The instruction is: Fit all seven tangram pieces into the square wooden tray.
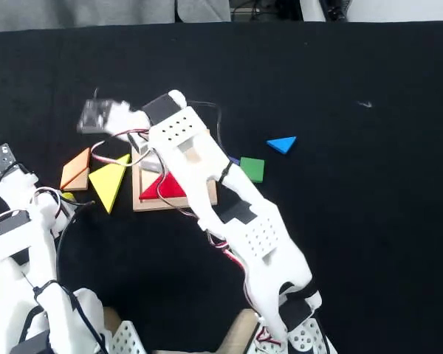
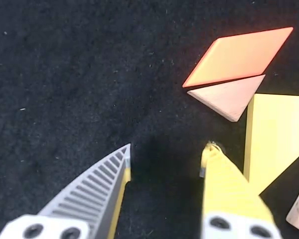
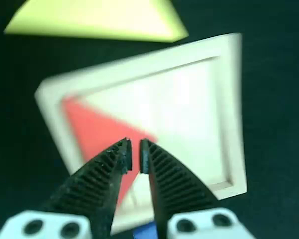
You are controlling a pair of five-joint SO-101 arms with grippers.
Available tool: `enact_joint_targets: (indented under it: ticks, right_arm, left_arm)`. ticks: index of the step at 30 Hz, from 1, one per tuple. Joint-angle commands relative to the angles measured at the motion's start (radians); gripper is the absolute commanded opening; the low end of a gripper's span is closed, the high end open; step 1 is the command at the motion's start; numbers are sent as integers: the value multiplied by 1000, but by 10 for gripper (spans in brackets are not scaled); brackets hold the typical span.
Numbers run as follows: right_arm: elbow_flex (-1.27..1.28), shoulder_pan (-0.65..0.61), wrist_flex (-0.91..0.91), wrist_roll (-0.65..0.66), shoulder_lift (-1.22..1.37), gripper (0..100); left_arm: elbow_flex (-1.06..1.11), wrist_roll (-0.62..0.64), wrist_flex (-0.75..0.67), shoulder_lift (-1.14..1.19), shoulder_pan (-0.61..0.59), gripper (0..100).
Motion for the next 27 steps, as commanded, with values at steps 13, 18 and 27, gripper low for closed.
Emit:
enact_joint_targets:
  ticks: [13,18,27]
  right_arm:
    - [-50,-2,-23,-78,88,11]
    - [-41,-2,-9,-20,127,11]
    - [-188,63,167,-41,1,11]
  left_arm:
    - [-10,-9,-15,-5,1,227]
    - [-10,-9,-15,-5,1,227]
    - [-12,-9,-15,-5,1,227]
